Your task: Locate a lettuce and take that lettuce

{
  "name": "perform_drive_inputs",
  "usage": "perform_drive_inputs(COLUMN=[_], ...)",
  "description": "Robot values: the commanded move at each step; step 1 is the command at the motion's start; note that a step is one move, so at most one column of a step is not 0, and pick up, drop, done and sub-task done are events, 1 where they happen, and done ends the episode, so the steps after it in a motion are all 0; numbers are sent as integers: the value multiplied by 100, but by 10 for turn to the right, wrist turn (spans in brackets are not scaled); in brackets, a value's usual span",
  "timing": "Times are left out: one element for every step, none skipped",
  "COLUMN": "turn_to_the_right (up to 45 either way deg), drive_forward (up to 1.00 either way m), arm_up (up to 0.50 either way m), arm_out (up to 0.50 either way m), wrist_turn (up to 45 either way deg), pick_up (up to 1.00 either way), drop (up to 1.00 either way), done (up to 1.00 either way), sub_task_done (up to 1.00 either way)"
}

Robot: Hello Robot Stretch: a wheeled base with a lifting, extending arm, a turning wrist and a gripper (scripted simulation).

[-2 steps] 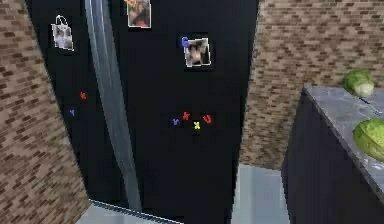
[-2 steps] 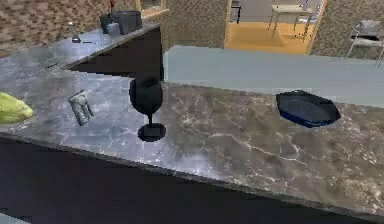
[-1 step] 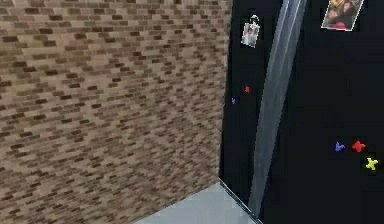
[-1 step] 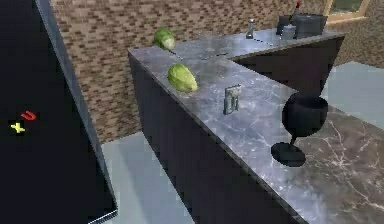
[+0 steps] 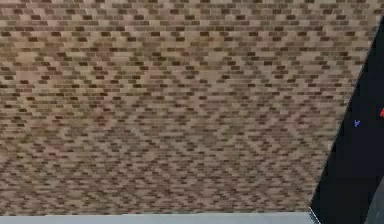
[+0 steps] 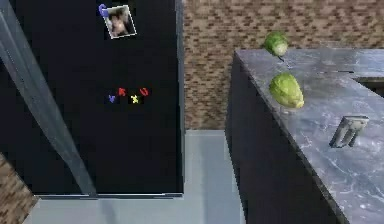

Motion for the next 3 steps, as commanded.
perform_drive_inputs(turn_to_the_right=[0,300,450], drive_forward=[15,0,0], arm_up=[0,0,0], arm_out=[0,0,0], wrist_turn=[0,0,0], pick_up=[0,0,0], drop=[0,0,0], done=[0,0,0], sub_task_done=[0,0,0])
